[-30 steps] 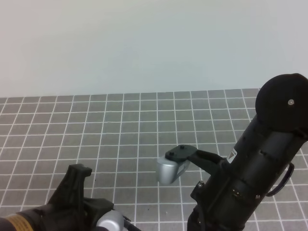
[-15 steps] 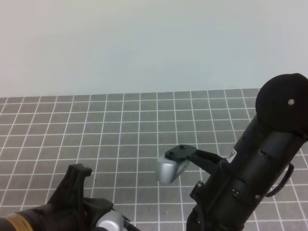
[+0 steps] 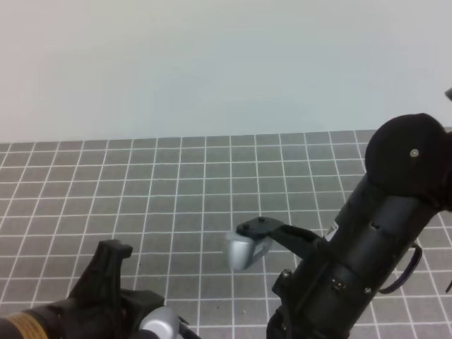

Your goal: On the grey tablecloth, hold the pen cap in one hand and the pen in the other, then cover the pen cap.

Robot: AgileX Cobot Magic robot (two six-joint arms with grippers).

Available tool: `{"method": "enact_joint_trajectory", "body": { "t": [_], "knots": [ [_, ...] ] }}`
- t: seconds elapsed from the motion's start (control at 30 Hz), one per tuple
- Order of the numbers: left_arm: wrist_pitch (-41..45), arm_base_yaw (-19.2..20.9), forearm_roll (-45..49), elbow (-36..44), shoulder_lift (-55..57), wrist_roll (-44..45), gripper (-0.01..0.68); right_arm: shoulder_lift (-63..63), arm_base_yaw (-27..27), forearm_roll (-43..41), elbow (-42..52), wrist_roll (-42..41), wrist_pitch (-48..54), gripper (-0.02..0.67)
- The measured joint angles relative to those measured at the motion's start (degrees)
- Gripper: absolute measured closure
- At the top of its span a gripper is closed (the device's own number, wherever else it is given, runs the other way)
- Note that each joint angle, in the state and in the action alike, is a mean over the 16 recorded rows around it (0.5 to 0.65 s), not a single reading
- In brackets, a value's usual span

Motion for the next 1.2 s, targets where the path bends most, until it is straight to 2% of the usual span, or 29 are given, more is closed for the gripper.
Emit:
{"method": "enact_joint_trajectory", "body": {
  "t": [0.83,1.0,1.2],
  "knots": [
    [0.48,0.06,-1.78,0.03,-0.46,0.33,0.595,0.85,0.00,-0.64,0.06,-0.27,-0.03,0.585],
    [1.09,0.02,-0.60,0.03,-0.92,-2.70,0.551,0.85,0.00,-3.20,-0.01,1.16,-0.11,0.585],
    [1.51,-0.01,1.81,0.03,-1.67,-9.10,0.450,0.85,-0.30,-6.47,-0.09,3.55,-2.53,0.586]
  ]
}}
